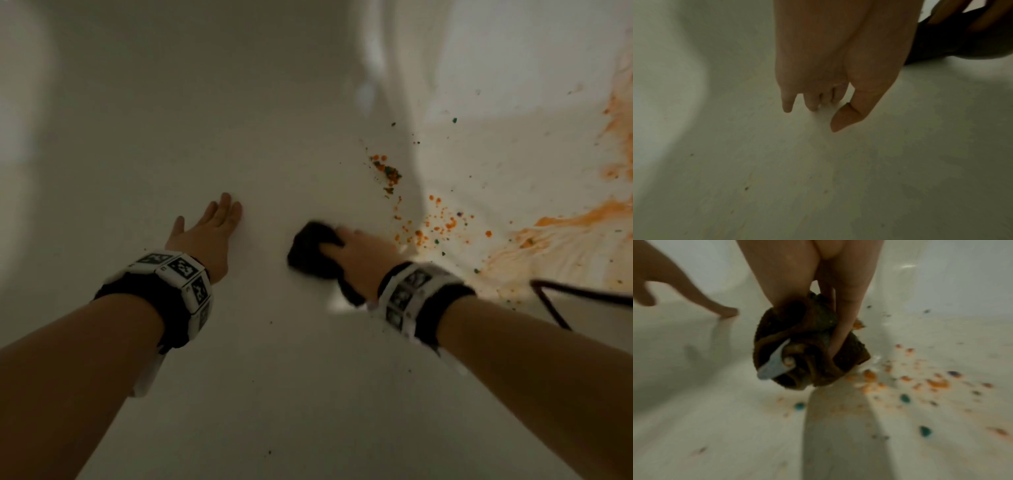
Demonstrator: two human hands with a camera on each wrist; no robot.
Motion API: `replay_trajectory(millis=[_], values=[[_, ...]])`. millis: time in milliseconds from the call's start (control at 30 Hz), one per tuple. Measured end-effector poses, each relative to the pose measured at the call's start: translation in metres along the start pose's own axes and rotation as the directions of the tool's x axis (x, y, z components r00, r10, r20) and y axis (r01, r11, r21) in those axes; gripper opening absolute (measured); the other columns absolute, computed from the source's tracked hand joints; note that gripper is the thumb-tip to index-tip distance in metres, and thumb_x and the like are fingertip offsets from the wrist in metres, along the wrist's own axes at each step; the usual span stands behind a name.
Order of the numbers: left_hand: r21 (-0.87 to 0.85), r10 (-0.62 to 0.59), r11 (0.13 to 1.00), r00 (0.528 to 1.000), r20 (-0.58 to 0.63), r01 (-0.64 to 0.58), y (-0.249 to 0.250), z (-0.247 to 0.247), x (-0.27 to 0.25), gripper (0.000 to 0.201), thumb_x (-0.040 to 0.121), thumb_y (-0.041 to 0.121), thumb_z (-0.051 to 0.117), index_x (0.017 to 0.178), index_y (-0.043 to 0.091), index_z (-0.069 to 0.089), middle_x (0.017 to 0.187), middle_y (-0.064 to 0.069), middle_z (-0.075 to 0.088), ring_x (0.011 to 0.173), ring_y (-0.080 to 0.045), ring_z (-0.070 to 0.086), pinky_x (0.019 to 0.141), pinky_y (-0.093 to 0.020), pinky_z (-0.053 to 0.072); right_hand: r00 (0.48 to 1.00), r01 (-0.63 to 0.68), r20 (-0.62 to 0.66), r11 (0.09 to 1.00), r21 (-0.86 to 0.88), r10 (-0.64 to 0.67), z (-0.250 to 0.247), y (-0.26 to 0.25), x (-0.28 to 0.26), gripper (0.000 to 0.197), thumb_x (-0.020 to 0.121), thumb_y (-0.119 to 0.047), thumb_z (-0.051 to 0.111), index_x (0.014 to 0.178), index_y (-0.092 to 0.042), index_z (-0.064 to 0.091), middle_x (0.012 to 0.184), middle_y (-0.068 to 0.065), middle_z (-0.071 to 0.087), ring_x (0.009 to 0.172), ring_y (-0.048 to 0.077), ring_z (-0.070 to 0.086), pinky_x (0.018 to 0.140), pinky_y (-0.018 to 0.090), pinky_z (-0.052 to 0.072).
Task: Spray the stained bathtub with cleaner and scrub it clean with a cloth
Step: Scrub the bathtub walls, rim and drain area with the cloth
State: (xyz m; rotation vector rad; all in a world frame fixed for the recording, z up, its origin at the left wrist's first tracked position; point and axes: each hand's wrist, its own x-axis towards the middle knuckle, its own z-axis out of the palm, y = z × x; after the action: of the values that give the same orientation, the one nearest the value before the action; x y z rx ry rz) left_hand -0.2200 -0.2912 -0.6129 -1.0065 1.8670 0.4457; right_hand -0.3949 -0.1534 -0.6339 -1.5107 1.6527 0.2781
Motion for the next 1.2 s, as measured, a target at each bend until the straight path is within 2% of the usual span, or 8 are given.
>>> replay_trajectory(millis=[233,333,467,667,900,1000,1100,1200], values=[[0.049,0.007,0.999,0.992,-0.127,-0.001,0.036,0.000,-0.007,0.079,0.092,0.009,0.040,0.149,0.017,-0.015,0.155,0.002,-0.025,0.146,-0.013,-0.012,0.119,-0.040,0.000,0.978,-0.043,-0.198,0.989,0.138,0.070,-0.036,0.041,-0.024,0.047,0.092,-0.014,0.047,0.138,-0.019,0.040,0.137,0.010,0.040,0.121,0.030,0.046,0.098,0.027,0.033],[0.010,0.087,0.996,0.979,-0.187,-0.087,0.062,0.010,-0.010,0.081,0.091,0.006,0.041,0.149,0.018,-0.013,0.155,0.004,-0.025,0.145,-0.011,-0.012,0.119,-0.038,0.001,0.977,0.197,0.048,0.966,0.166,-0.207,0.001,0.014,-0.058,0.042,0.093,-0.013,0.045,0.135,-0.019,0.046,0.133,0.006,0.046,0.120,0.026,0.046,0.096,0.029,0.035],[-0.041,0.063,0.997,0.993,-0.104,-0.068,0.090,0.016,-0.009,0.078,0.093,0.009,0.038,0.149,0.018,-0.017,0.154,0.003,-0.027,0.145,-0.013,-0.014,0.119,-0.040,0.002,0.841,0.129,0.497,0.971,0.203,-0.215,0.056,-0.009,-0.092,0.047,0.100,-0.041,0.030,0.143,-0.022,0.029,0.141,0.009,0.038,0.127,0.032,0.041,0.103,0.039,0.033],[0.057,0.042,0.998,0.998,-0.050,-0.039,0.091,0.011,-0.006,0.082,0.092,0.010,0.040,0.147,0.016,-0.021,0.154,0.000,-0.027,0.145,-0.014,-0.014,0.119,-0.042,0.003,0.993,0.002,0.117,0.993,0.120,-0.016,0.034,0.046,-0.055,0.042,0.099,-0.036,0.033,0.137,-0.020,0.037,0.133,0.011,0.042,0.119,0.033,0.045,0.099,0.039,0.038],[0.027,0.049,0.998,0.999,0.003,-0.049,0.085,0.000,-0.003,0.086,0.091,0.007,0.042,0.147,0.025,-0.020,0.154,0.007,-0.026,0.145,-0.009,-0.011,0.118,-0.043,0.001,0.973,-0.104,-0.203,0.993,0.056,0.113,-0.011,0.088,-0.033,0.052,0.091,-0.012,0.050,0.140,-0.019,0.037,0.133,0.015,0.037,0.113,0.033,0.046,0.094,0.036,0.039],[0.039,0.045,0.998,0.999,0.011,-0.046,0.086,-0.001,-0.003,0.084,0.091,0.006,0.040,0.147,0.025,-0.020,0.154,0.007,-0.026,0.145,-0.009,-0.011,0.118,-0.043,0.000,0.998,0.064,0.007,0.994,0.092,-0.065,0.007,0.075,-0.059,0.046,0.093,-0.010,0.047,0.137,-0.020,0.044,0.137,0.009,0.040,0.121,0.030,0.043,0.097,0.035,0.037],[0.066,0.036,0.997,0.998,0.043,-0.038,0.089,-0.007,-0.004,0.080,0.093,0.009,0.038,0.148,0.022,-0.018,0.155,0.004,-0.025,0.146,-0.011,-0.009,0.119,-0.043,0.000,0.870,0.173,0.471,0.985,-0.007,-0.150,0.041,0.062,-0.093,0.041,0.097,-0.027,0.044,0.137,-0.024,0.041,0.139,0.008,0.041,0.125,0.031,0.043,0.101,0.040,0.037],[0.081,0.017,0.996,0.999,0.052,-0.021,0.093,-0.011,-0.003,0.078,0.093,0.010,0.037,0.149,0.019,-0.018,0.155,0.002,-0.024,0.146,-0.013,-0.009,0.119,-0.043,0.000,0.832,0.113,0.550,0.993,-0.032,-0.077,0.047,0.074,-0.106,0.048,0.098,-0.029,0.042,0.144,-0.026,0.028,0.149,0.007,0.024,0.135,0.032,0.029,0.109,0.037,0.027]])
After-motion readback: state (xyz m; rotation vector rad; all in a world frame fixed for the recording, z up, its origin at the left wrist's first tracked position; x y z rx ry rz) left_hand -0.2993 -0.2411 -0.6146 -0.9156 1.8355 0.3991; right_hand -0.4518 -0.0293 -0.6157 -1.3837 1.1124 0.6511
